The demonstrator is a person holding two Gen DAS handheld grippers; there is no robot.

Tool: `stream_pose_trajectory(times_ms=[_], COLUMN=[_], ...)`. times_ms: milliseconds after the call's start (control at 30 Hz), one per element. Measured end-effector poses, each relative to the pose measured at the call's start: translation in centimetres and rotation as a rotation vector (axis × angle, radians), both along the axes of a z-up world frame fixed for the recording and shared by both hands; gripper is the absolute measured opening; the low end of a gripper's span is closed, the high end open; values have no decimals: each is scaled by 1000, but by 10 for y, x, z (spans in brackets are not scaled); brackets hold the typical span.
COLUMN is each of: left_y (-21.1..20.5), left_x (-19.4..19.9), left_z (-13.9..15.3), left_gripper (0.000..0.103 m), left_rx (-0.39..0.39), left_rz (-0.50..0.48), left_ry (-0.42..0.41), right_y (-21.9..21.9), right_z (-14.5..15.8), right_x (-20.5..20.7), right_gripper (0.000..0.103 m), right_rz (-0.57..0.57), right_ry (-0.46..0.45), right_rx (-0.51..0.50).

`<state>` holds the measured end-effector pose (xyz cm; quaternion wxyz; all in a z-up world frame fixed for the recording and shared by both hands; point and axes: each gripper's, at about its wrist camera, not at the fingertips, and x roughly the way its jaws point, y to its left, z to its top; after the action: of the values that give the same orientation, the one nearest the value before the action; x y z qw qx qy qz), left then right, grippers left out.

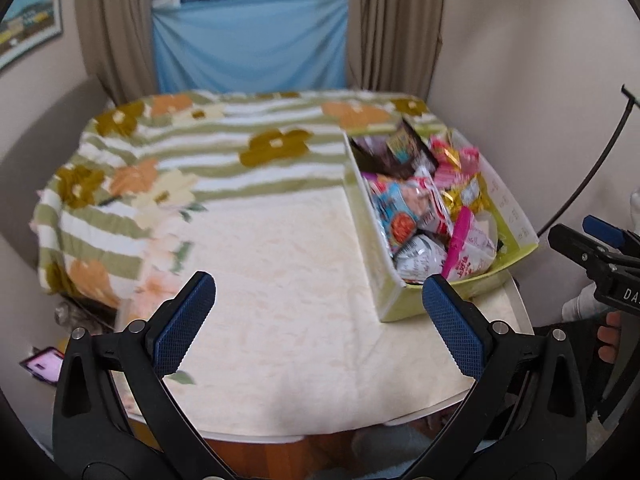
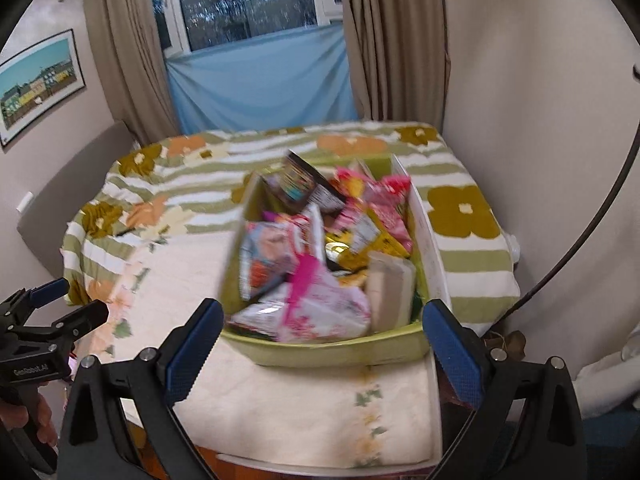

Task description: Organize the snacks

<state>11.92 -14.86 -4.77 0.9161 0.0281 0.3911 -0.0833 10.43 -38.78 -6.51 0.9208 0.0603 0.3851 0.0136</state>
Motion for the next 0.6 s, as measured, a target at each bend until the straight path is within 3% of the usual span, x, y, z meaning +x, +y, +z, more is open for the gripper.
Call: stream_pose_trajectory(times_ms=[300, 600], left_y=[53, 82], left_x=[-73, -105], left_z=[55, 65], left_gripper=[102, 102], left_rx=[28, -23], left_rz=[54, 69], left_ry=[-184, -212], right_y=[57, 89], right_z=[48, 50], right_x=[-58, -83], right_gripper=[99, 99], right_rz=[-16, -15], right_ry=[-104, -128], right_rx=[-29, -77])
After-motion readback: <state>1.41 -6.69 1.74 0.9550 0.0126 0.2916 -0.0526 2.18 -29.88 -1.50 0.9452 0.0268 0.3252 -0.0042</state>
